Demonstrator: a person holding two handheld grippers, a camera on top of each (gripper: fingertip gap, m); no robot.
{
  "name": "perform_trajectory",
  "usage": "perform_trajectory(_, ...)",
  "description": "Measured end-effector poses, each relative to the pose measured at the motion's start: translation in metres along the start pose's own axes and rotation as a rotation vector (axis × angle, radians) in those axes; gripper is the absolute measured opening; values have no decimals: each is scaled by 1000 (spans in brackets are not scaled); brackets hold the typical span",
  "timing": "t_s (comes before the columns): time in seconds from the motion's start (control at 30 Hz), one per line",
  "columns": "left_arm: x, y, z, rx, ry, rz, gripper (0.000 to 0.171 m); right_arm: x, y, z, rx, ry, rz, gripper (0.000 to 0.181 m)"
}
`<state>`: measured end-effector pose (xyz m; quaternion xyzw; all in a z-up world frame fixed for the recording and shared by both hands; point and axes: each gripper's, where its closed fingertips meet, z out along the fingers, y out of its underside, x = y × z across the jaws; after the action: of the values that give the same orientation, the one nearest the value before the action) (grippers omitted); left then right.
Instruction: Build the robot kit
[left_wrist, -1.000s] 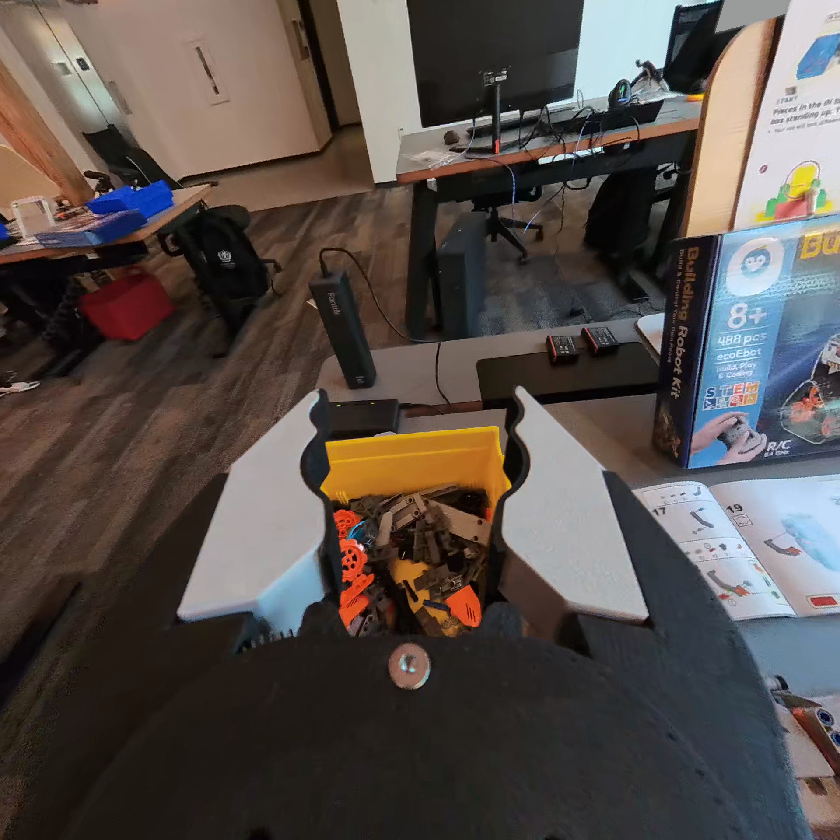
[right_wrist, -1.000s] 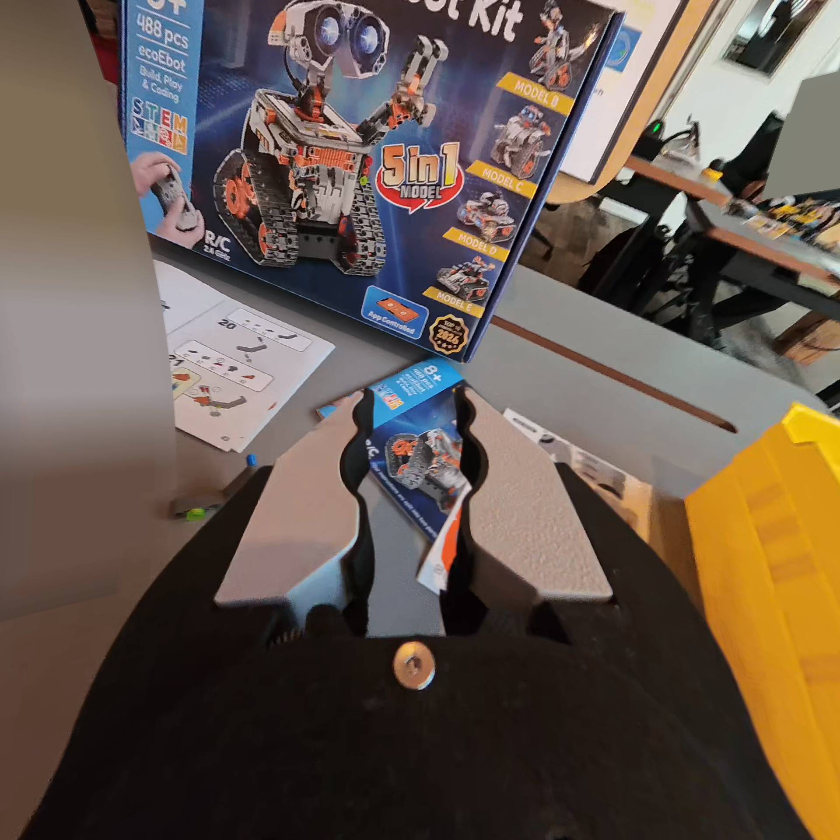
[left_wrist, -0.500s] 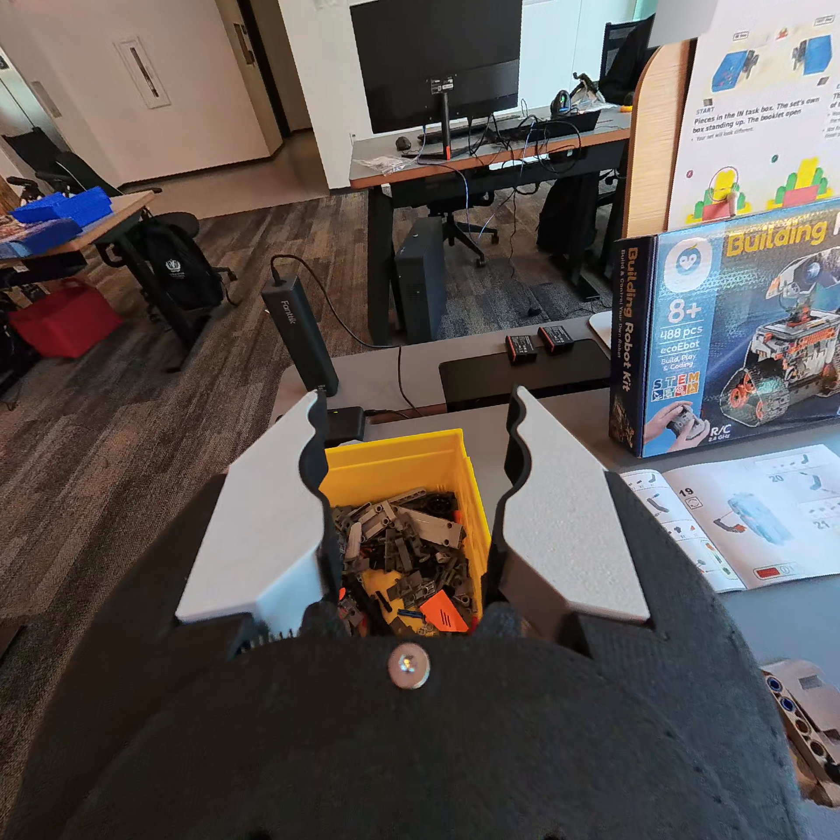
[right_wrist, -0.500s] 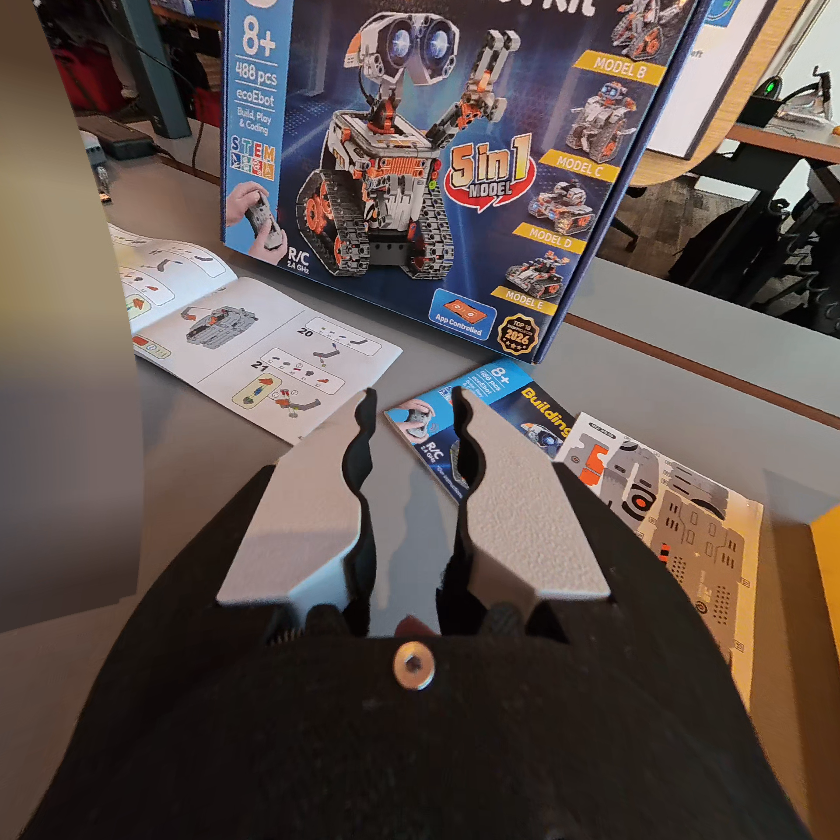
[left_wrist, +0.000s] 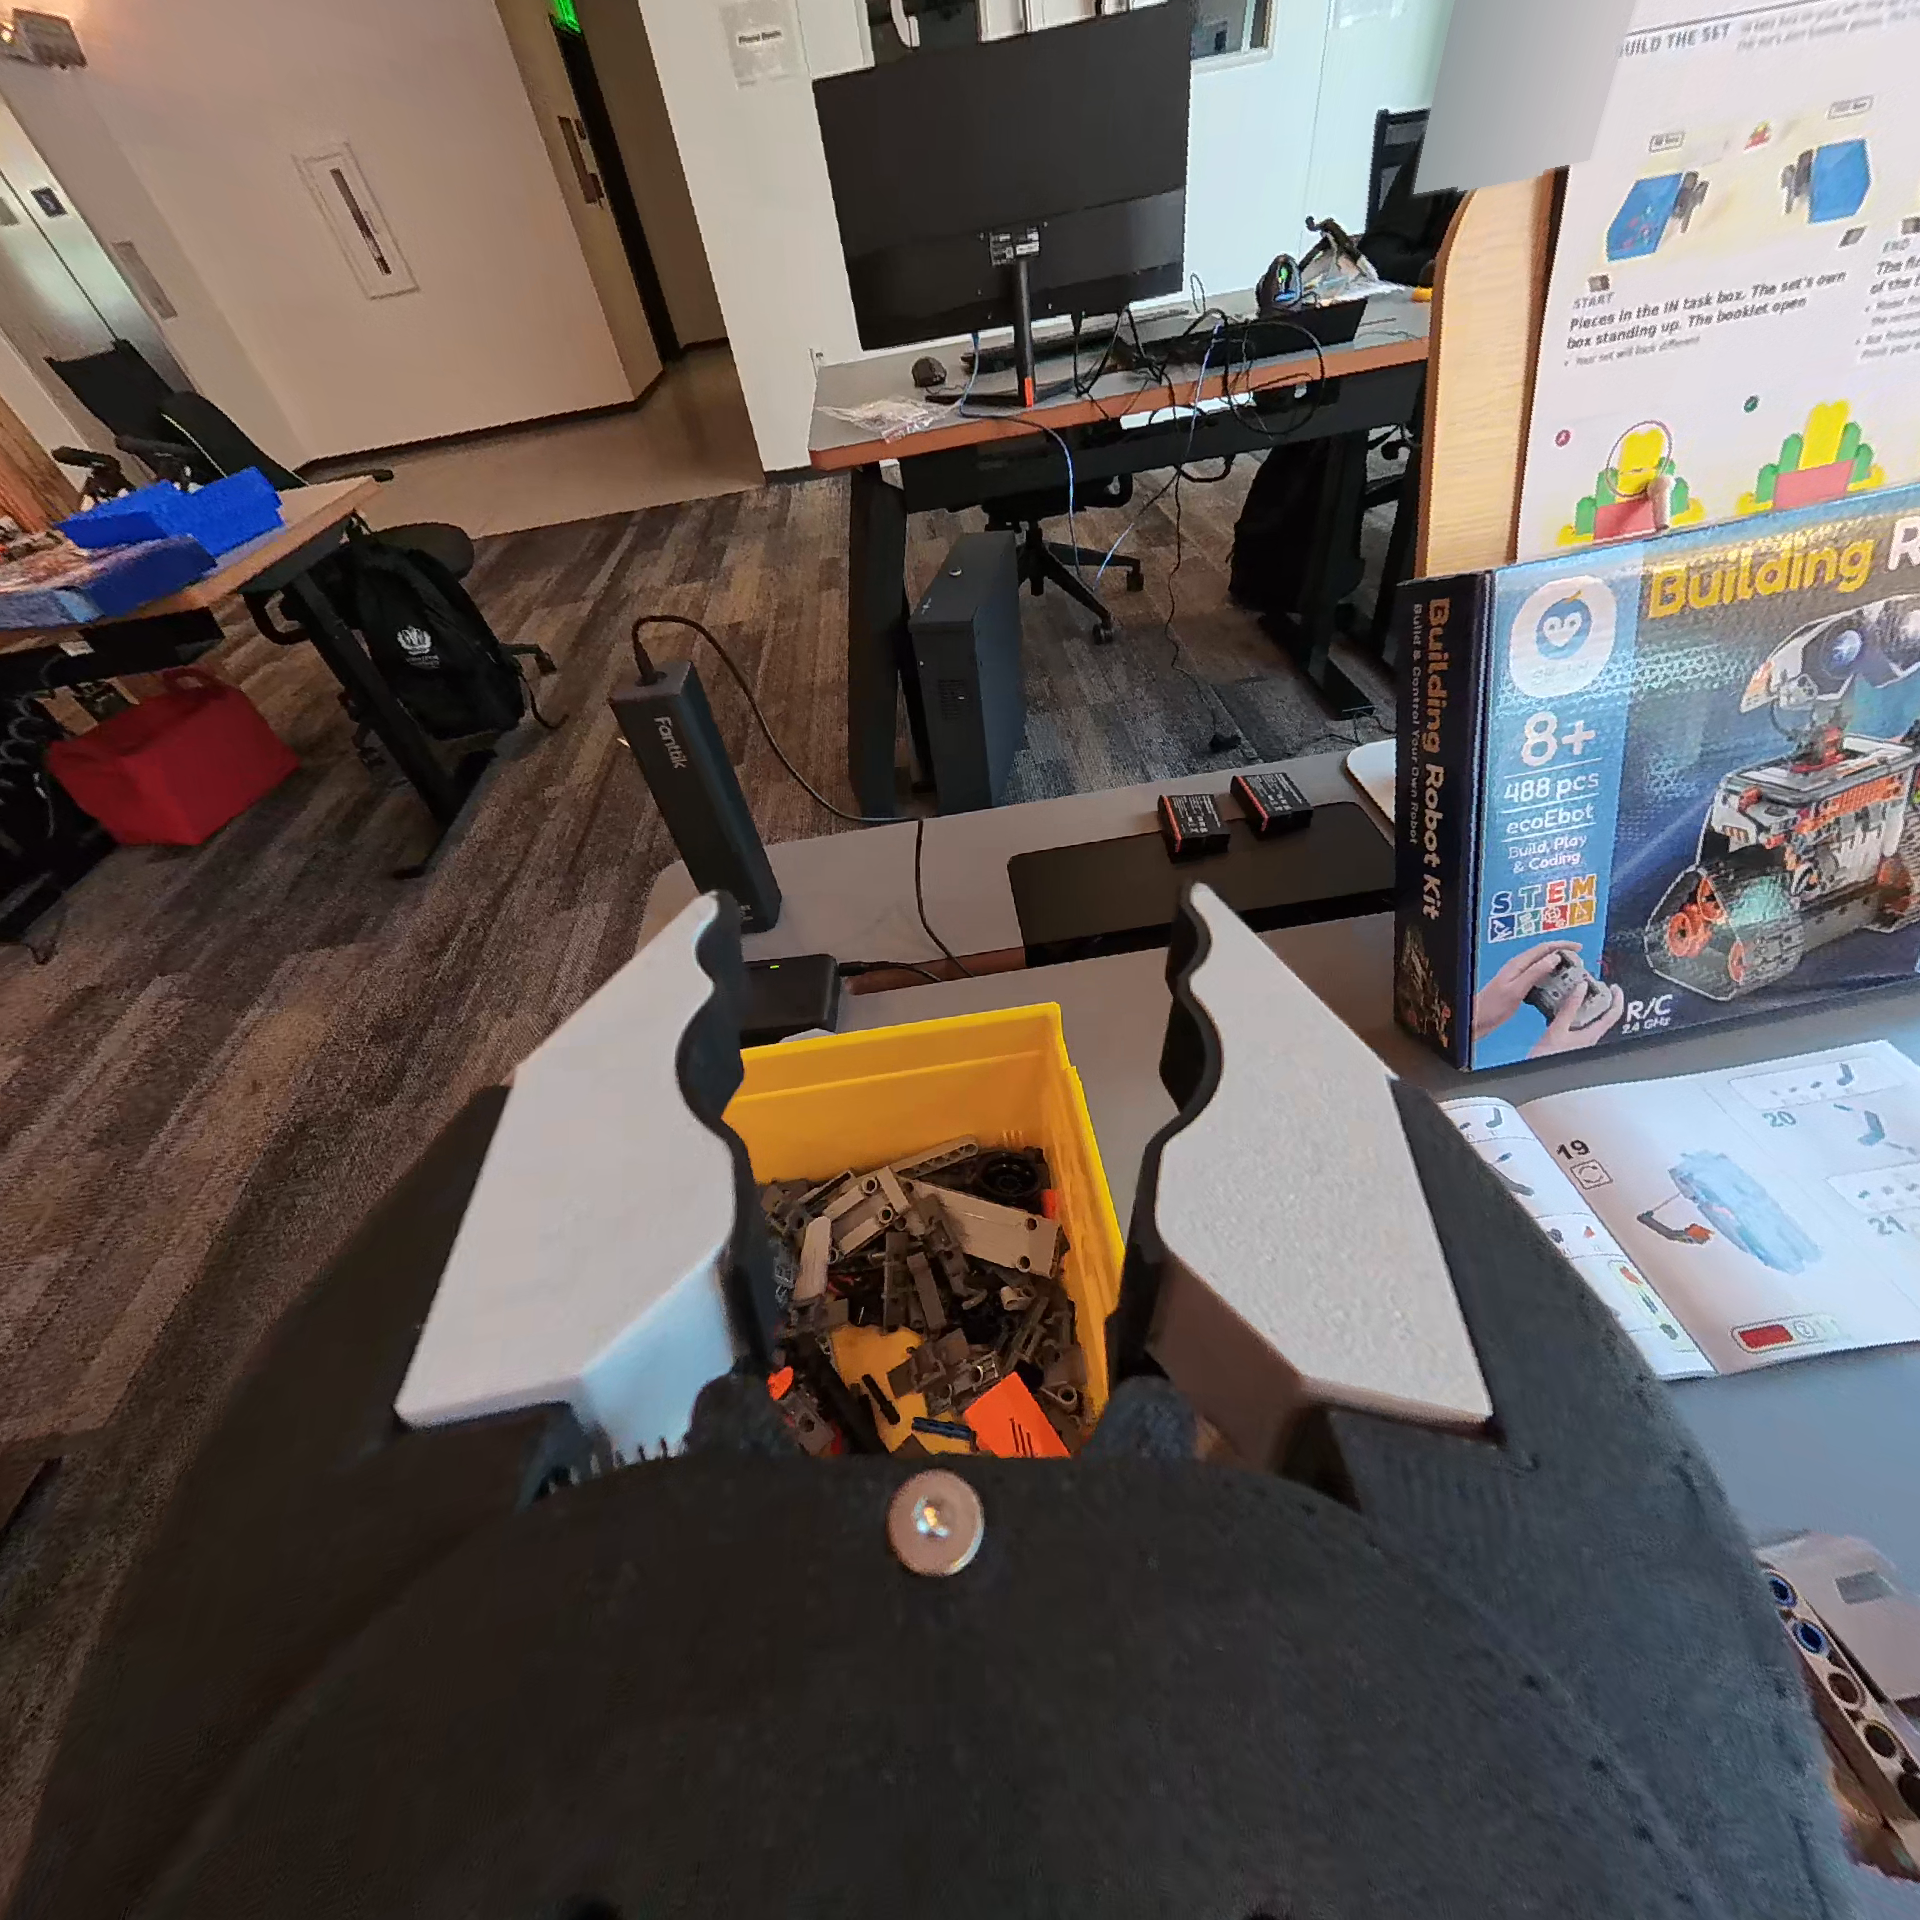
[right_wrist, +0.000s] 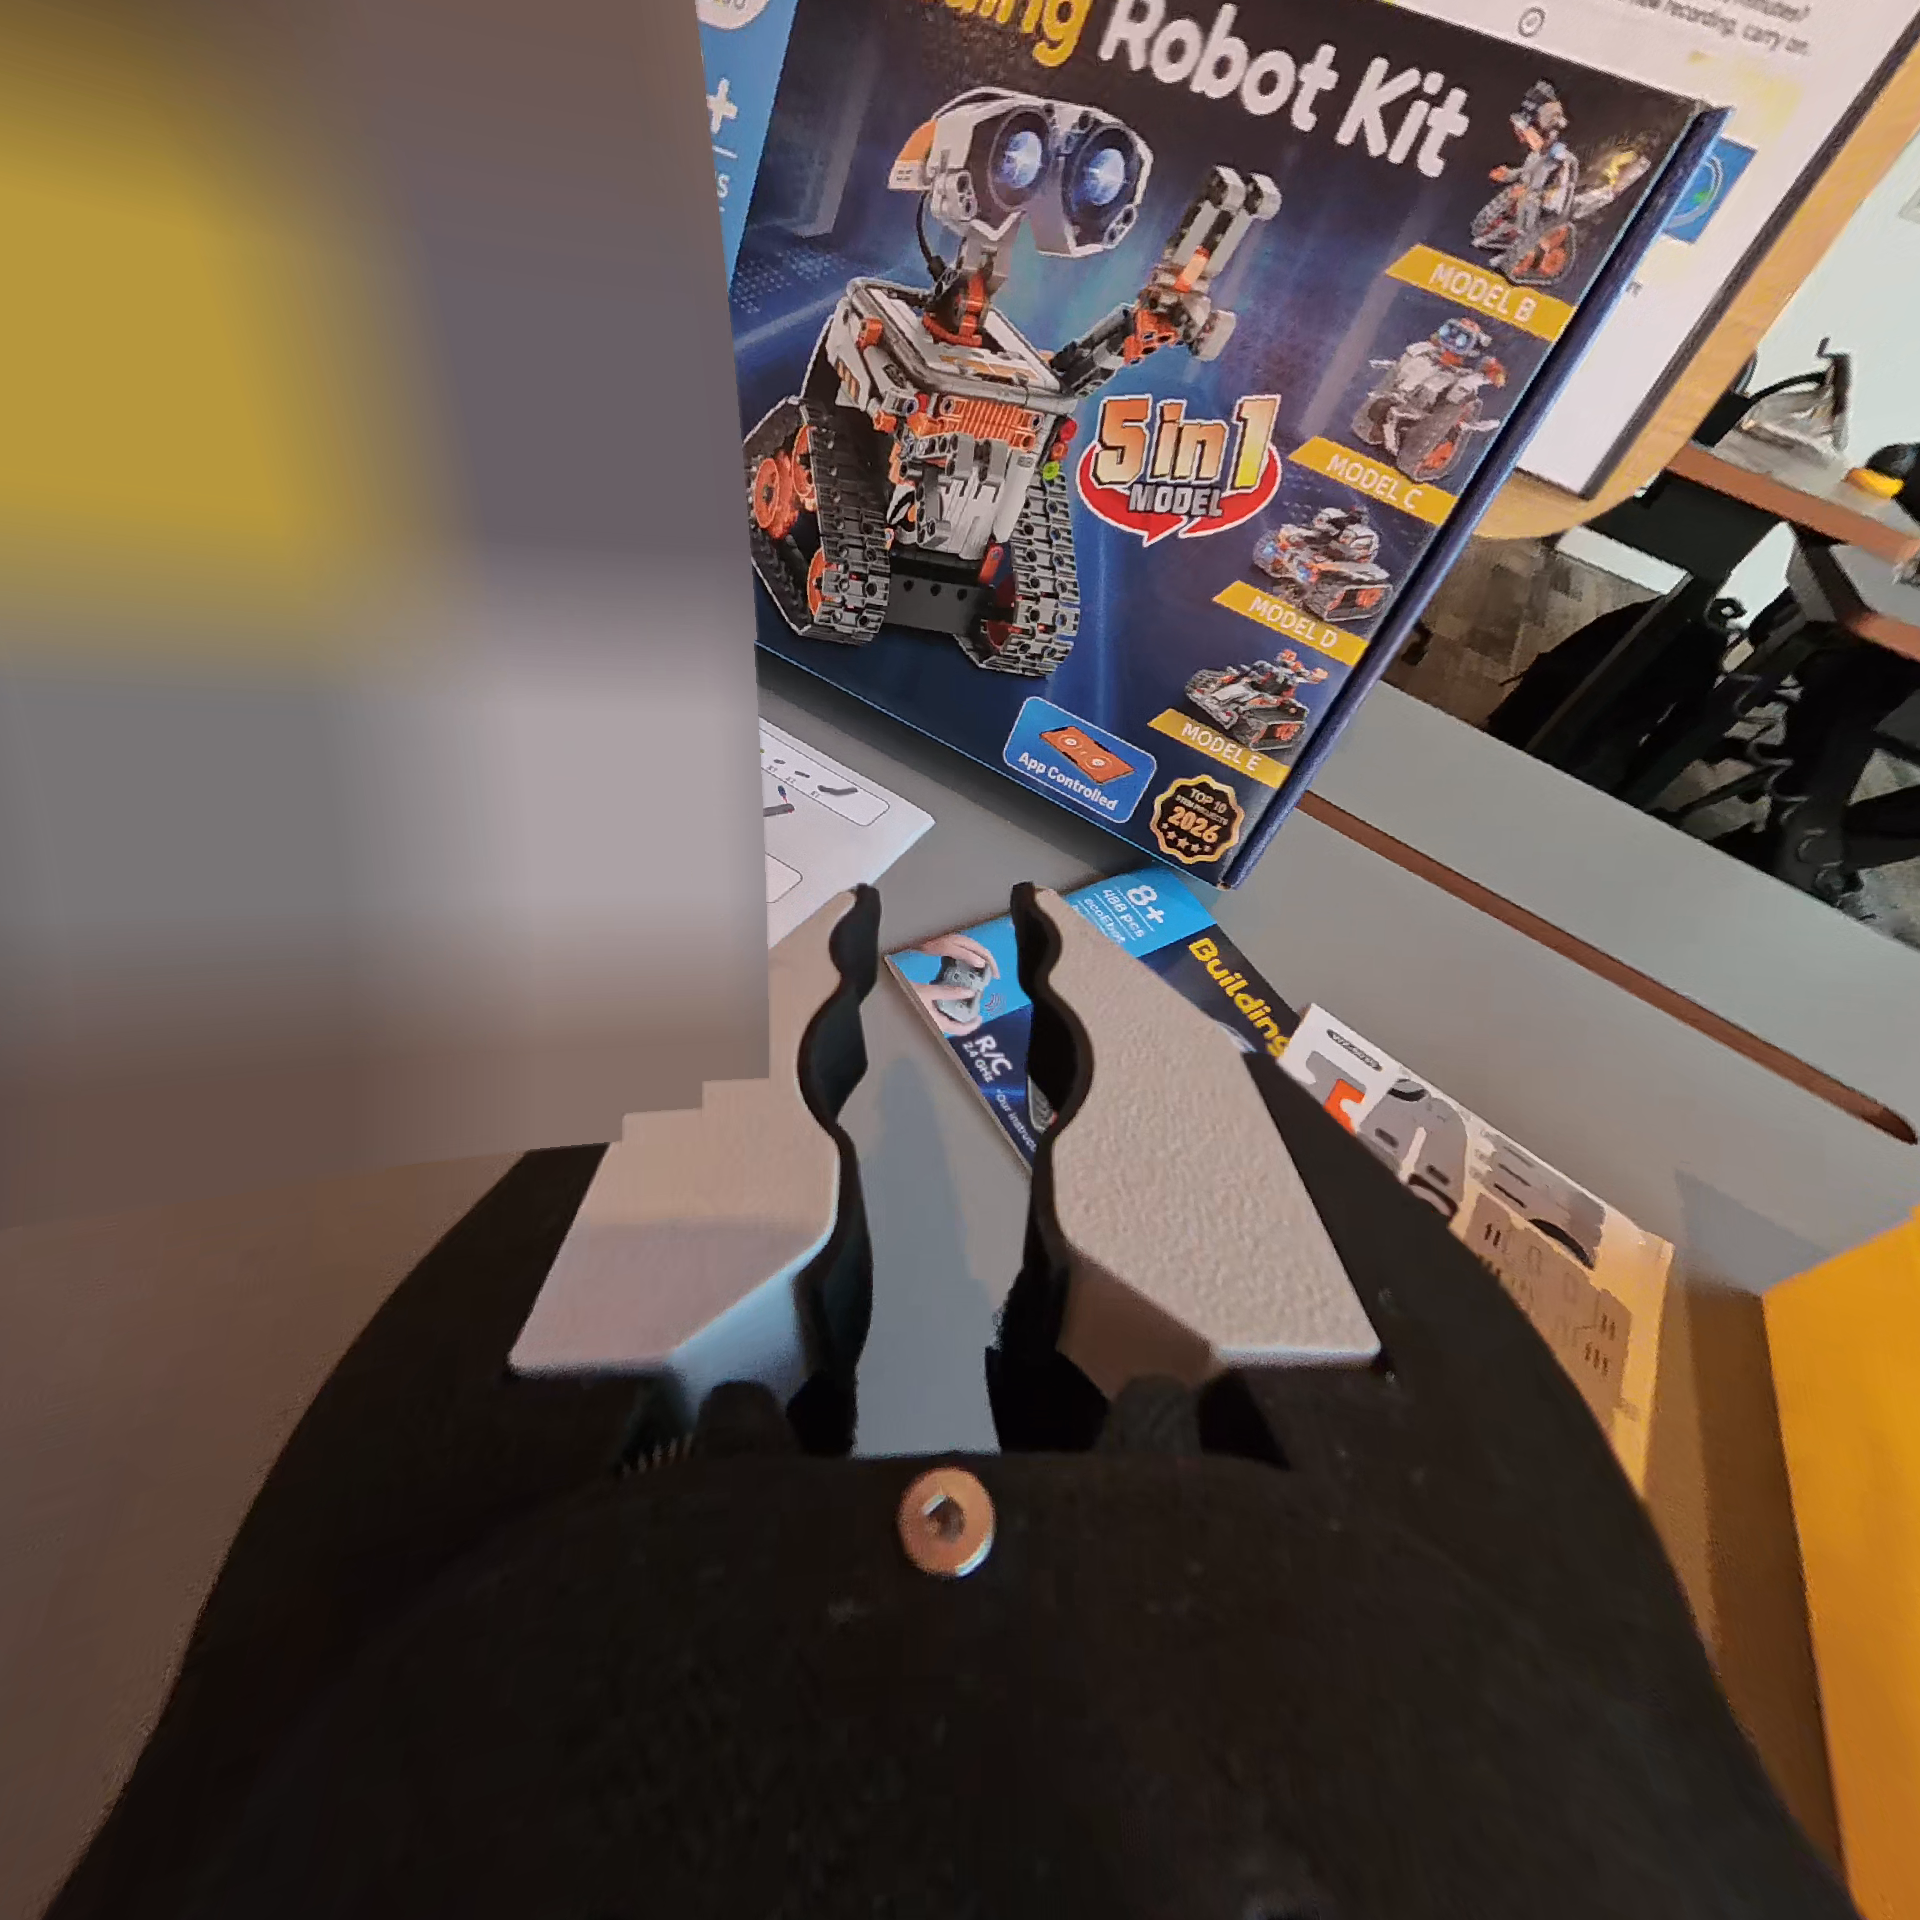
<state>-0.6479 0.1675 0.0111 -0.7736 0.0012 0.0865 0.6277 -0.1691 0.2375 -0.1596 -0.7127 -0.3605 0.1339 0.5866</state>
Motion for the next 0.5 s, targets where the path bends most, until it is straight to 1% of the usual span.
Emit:
perform_trajectory(0.1,0,0,0,0,0,4,81,-1,1,0,-17,15,-35,26)
perform_trajectory(0.3,3,3,2,-18,12,10,82,3,-4,-3,26,-10,64,28)
perform_trajectory(0.43,2,0,-1,-6,10,10,81,0,-11,-4,70,-29,75,30)
perform_trajectory(0.5,2,0,-1,-8,12,9,81,-2,-10,-3,62,-34,61,30)
